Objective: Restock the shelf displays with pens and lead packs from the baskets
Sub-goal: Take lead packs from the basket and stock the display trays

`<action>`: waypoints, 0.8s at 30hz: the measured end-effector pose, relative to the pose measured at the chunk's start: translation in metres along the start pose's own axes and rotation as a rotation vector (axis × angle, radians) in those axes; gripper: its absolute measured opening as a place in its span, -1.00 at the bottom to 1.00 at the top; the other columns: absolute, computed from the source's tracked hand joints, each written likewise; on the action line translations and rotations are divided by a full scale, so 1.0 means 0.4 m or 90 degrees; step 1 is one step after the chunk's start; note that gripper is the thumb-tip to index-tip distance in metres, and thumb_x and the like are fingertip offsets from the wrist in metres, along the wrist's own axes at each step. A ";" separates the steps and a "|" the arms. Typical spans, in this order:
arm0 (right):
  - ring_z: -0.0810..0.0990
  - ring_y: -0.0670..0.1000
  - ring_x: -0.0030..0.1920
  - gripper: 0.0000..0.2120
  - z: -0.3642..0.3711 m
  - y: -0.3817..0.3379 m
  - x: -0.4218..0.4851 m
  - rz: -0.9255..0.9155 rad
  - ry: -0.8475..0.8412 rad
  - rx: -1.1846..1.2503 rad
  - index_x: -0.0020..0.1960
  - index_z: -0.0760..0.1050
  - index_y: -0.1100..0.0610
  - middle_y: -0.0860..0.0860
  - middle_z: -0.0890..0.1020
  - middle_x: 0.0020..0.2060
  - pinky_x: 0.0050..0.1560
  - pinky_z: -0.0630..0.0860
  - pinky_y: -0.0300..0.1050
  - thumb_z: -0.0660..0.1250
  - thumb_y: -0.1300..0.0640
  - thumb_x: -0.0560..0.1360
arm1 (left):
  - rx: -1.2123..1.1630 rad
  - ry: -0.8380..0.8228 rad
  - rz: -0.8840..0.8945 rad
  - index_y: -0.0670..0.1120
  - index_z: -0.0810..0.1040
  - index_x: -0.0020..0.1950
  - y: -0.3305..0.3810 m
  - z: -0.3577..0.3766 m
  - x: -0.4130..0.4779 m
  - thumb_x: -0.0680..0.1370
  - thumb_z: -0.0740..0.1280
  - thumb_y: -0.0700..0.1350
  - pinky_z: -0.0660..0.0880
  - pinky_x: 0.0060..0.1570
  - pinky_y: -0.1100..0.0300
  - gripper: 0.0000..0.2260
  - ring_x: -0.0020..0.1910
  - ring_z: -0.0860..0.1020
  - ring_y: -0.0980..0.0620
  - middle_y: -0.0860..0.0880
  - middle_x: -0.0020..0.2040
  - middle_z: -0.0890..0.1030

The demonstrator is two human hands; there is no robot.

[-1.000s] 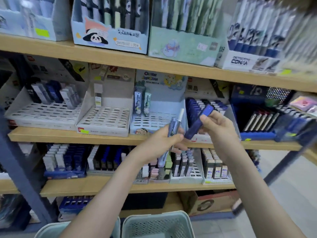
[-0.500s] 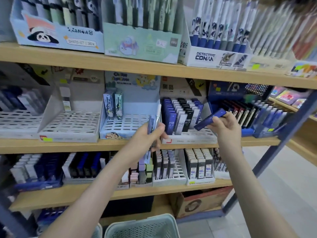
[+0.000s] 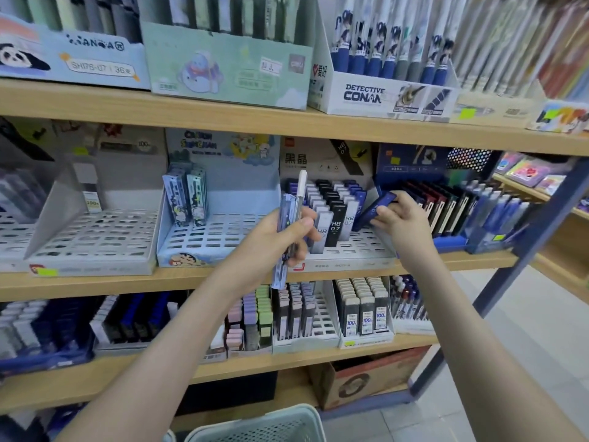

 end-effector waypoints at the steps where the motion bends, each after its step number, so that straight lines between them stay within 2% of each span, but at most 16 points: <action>1: 0.63 -0.05 -0.10 -0.80 0.001 -0.003 0.004 -0.004 -0.014 -0.007 0.11 0.44 0.17 0.05 0.63 -0.08 -0.11 0.59 -0.29 0.14 0.37 0.60 | -0.004 -0.002 0.000 -0.08 0.48 0.09 0.000 0.001 0.002 0.65 0.18 -0.15 0.36 -0.44 0.28 -0.90 -0.42 0.45 0.12 0.07 -0.26 0.61; 4: 0.62 -0.06 -0.11 -0.79 0.001 -0.010 0.020 -0.021 -0.049 -0.070 0.14 0.43 0.17 0.03 0.62 -0.08 -0.13 0.58 -0.31 0.14 0.37 0.60 | 0.003 -0.013 0.000 -0.09 0.48 0.10 0.000 0.004 0.010 0.64 0.19 -0.15 0.37 -0.43 0.27 -0.90 -0.41 0.46 0.12 0.06 -0.24 0.61; 6: 0.63 -0.03 -0.09 -0.80 0.000 -0.012 0.032 -0.032 -0.071 -0.133 0.14 0.44 0.16 0.02 0.63 -0.08 -0.09 0.59 -0.26 0.15 0.36 0.60 | 0.014 -0.021 0.002 -0.08 0.47 0.10 0.001 0.002 0.014 0.64 0.19 -0.15 0.37 -0.43 0.27 -0.90 -0.40 0.46 0.12 0.07 -0.24 0.62; 9: 0.64 0.04 -0.02 -0.74 0.000 -0.003 0.043 -0.028 -0.099 -0.209 0.26 0.43 0.17 0.07 0.65 -0.03 0.01 0.59 -0.12 0.17 0.33 0.59 | 0.033 -0.021 0.015 -0.08 0.47 0.10 0.002 -0.005 0.012 0.65 0.18 -0.16 0.38 -0.41 0.27 -0.90 -0.41 0.46 0.12 0.09 -0.25 0.62; 12: 0.62 0.01 -0.02 -0.65 0.011 0.012 0.036 -0.041 -0.113 -0.288 0.36 0.38 0.11 0.04 0.63 0.00 0.06 0.57 -0.09 0.19 0.29 0.59 | 0.027 -0.015 0.019 -0.07 0.46 0.10 0.001 -0.008 0.008 0.65 0.17 -0.17 0.38 -0.41 0.28 -0.90 -0.41 0.45 0.12 0.09 -0.26 0.62; 16: 0.59 0.05 -0.04 -0.71 0.026 0.020 0.023 -0.086 -0.081 -0.311 0.20 0.34 -0.04 0.05 0.59 -0.05 0.08 0.56 0.07 0.23 0.26 0.58 | 0.022 -0.018 0.018 -0.09 0.46 0.11 0.005 -0.007 0.005 0.64 0.18 -0.17 0.39 -0.41 0.28 -0.89 -0.41 0.46 0.12 0.10 -0.26 0.62; 20: 0.50 -0.02 -0.08 -0.69 0.028 0.020 0.012 -0.144 -0.051 -0.328 0.22 0.36 0.03 0.02 0.51 -0.12 0.07 0.49 -0.03 0.25 0.32 0.55 | 0.014 -0.011 0.019 -0.08 0.46 0.11 0.008 -0.007 0.002 0.64 0.17 -0.18 0.39 -0.42 0.29 -0.89 -0.40 0.46 0.13 0.09 -0.27 0.62; 24: 0.51 0.01 -0.04 -0.67 0.027 0.027 0.010 -0.160 -0.039 -0.378 0.30 0.37 0.07 0.04 0.53 -0.09 0.01 0.46 -0.08 0.24 0.28 0.57 | 0.021 -0.009 0.019 -0.08 0.46 0.11 0.007 -0.005 0.001 0.64 0.17 -0.19 0.39 -0.42 0.29 -0.89 -0.41 0.47 0.13 0.09 -0.26 0.63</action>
Point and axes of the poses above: each hand's wrist, its own x-axis towards the middle knuckle, its own z-axis out of the palm, y = z × x, the point moved 1 cm from there along x, towards the middle knuckle
